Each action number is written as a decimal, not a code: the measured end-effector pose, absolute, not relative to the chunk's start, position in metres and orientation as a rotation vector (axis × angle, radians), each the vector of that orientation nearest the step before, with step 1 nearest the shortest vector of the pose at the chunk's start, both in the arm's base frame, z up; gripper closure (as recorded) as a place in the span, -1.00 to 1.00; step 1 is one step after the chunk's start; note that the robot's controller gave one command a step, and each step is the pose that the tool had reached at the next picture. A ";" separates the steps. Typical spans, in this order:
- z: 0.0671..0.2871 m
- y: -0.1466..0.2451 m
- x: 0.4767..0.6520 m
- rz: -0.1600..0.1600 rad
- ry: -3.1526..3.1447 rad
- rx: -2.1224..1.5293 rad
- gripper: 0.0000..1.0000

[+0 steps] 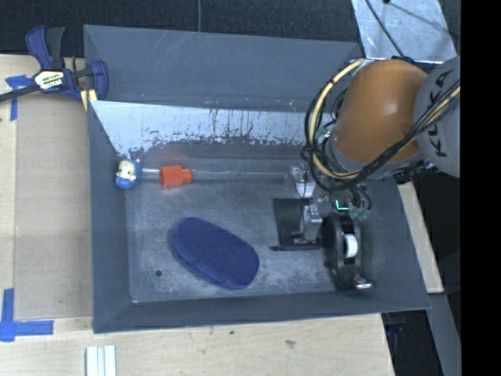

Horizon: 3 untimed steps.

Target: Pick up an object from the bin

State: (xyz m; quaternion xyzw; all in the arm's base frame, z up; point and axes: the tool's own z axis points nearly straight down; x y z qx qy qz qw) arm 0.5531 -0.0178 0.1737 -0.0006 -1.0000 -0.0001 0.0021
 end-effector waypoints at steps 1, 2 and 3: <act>0.069 -0.100 0.513 0.003 -3.135 -0.051 -1.00; 0.074 -0.096 0.517 0.001 -3.146 -0.041 1.00; 0.266 -0.118 0.501 0.005 -3.154 -0.049 1.00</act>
Offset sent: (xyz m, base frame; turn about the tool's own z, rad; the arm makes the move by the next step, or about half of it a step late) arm -0.0375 -0.0778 -0.1000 0.0246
